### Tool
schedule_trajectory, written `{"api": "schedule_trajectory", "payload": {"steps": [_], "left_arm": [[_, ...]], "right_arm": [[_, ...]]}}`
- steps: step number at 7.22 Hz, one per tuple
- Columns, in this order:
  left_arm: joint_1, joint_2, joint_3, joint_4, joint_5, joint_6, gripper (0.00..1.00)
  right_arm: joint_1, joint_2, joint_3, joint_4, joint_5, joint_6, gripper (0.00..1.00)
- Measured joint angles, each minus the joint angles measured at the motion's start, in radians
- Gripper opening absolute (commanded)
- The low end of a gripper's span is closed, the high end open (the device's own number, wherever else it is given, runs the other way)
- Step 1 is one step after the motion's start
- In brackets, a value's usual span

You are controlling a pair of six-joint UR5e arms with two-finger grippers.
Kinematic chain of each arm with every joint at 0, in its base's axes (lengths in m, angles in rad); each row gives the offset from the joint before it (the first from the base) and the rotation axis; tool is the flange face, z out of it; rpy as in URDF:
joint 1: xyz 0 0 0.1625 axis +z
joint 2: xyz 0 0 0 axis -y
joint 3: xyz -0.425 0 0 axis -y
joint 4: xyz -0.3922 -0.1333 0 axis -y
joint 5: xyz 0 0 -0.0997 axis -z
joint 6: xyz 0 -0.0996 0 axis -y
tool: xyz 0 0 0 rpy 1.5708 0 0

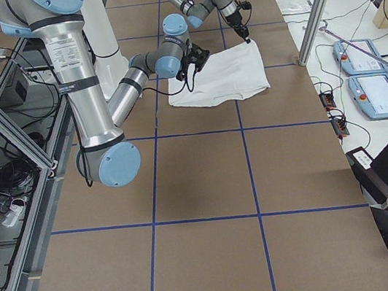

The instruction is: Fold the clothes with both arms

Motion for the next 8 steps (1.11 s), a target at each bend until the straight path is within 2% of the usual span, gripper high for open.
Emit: {"api": "schedule_trajectory", "payload": {"steps": [1,2,4,5,7,8], "left_arm": [[-0.008,-0.015,0.016,-0.014,-0.003,0.008,0.73],[-0.011,-0.005,-0.027,-0.015,-0.016,0.008,0.74],[-0.015,0.097,-0.198,-0.008,-0.077,0.006,0.74],[-0.016,0.146,-0.261,-0.008,-0.092,0.005,0.74],[-0.017,0.244,-0.391,-0.008,-0.099,0.006,0.73],[-0.016,0.294,-0.465,-0.008,-0.099,0.007,0.73]], "right_arm": [[-0.02,0.024,-0.02,0.0,-0.034,0.003,1.0],[-0.057,0.047,-0.039,-0.001,-0.106,0.007,1.0],[-0.143,0.071,-0.078,-0.007,-0.273,0.011,1.0],[-0.175,0.073,-0.092,-0.008,-0.324,0.011,1.0],[-0.204,0.082,-0.128,-0.007,-0.367,0.0,1.0],[-0.22,0.105,-0.177,-0.005,-0.383,-0.007,1.0]]}}
